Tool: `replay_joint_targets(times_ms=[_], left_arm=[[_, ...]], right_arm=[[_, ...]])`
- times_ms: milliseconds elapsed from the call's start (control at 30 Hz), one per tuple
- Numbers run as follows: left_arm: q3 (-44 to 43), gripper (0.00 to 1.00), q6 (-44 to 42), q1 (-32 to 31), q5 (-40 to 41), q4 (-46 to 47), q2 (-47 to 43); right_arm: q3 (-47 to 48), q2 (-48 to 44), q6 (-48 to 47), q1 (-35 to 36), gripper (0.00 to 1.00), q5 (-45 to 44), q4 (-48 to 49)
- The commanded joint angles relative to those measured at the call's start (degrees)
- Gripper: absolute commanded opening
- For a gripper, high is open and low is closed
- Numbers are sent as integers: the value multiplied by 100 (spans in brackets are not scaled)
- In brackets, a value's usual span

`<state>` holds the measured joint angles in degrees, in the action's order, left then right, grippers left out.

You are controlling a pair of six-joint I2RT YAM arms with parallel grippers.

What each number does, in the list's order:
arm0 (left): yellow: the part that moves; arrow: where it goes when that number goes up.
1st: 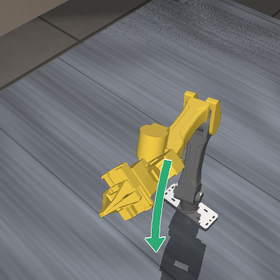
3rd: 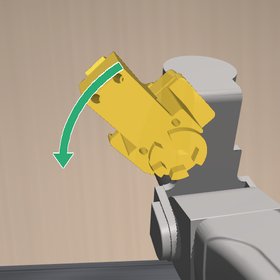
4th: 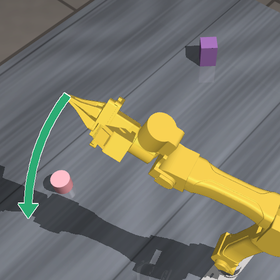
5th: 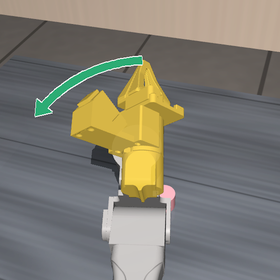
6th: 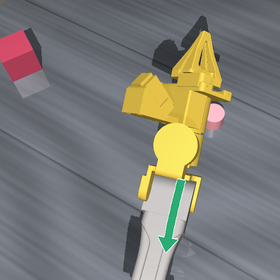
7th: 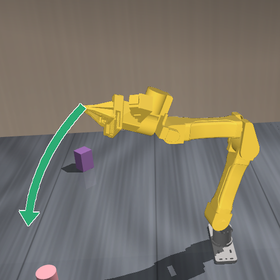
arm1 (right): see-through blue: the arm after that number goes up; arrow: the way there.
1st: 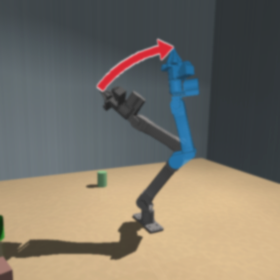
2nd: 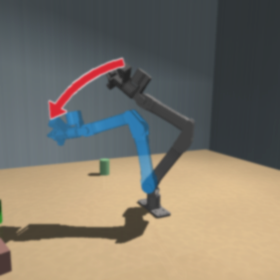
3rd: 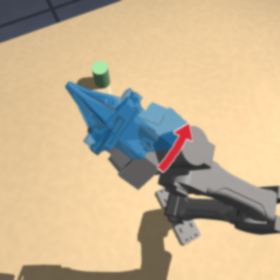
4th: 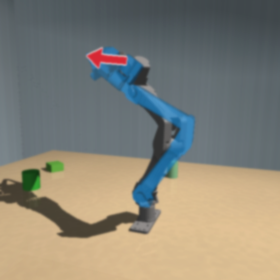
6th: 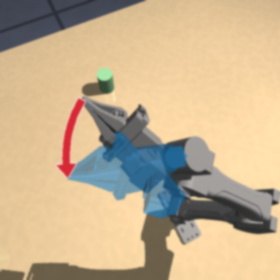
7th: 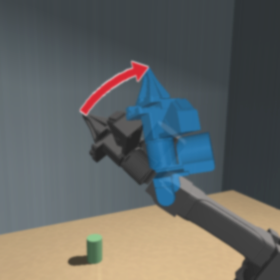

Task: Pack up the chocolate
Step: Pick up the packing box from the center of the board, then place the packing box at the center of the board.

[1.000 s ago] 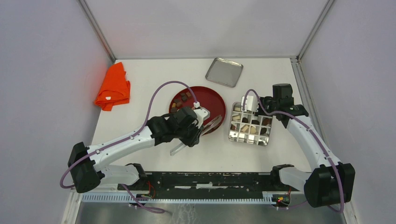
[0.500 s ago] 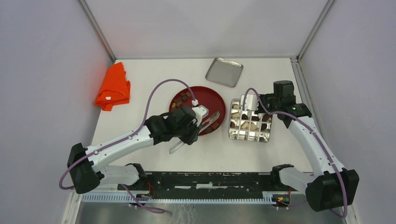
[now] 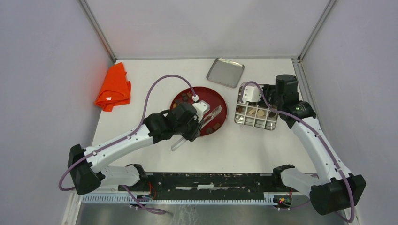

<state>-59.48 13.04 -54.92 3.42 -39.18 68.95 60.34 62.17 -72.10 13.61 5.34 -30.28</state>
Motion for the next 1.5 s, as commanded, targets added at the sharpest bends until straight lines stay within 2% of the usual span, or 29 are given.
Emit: replay_joint_targets(times_ms=[0, 200, 567, 767, 967, 1033, 1167, 1233, 1467], left_arm=[[-390, 35, -244, 61, 133, 166, 41], [-446, 35, -297, 102, 103, 132, 101], [-123, 35, -299, 271, -105, 30, -43], [16, 35, -318, 366, -423, -90, -51], [121, 36, -219, 526, -505, -195, -3], [106, 36, -207, 605, -518, -198, -4], [91, 36, -179, 754, -649, -235, 49], [120, 36, -171, 812, -759, -285, 106], [-118, 36, -17, 950, -854, -811, 405]], right_arm=[[485, -230, 64, 88, 0, -499, 590], [682, -205, 115, 124, 0, -495, 407], [-74, 4, 95, 81, 0, 618, -278], [45, 931, 106, -102, 0, 1355, -718], [377, 2105, 204, -744, 2, 1798, -781], [381, 2353, 175, -865, 5, 1898, -786], [305, 2706, 364, -899, 24, 1984, -725], [381, 2879, 489, -896, 29, 2009, -773], [1320, 2942, 847, -1023, 31, 2175, -1524]])
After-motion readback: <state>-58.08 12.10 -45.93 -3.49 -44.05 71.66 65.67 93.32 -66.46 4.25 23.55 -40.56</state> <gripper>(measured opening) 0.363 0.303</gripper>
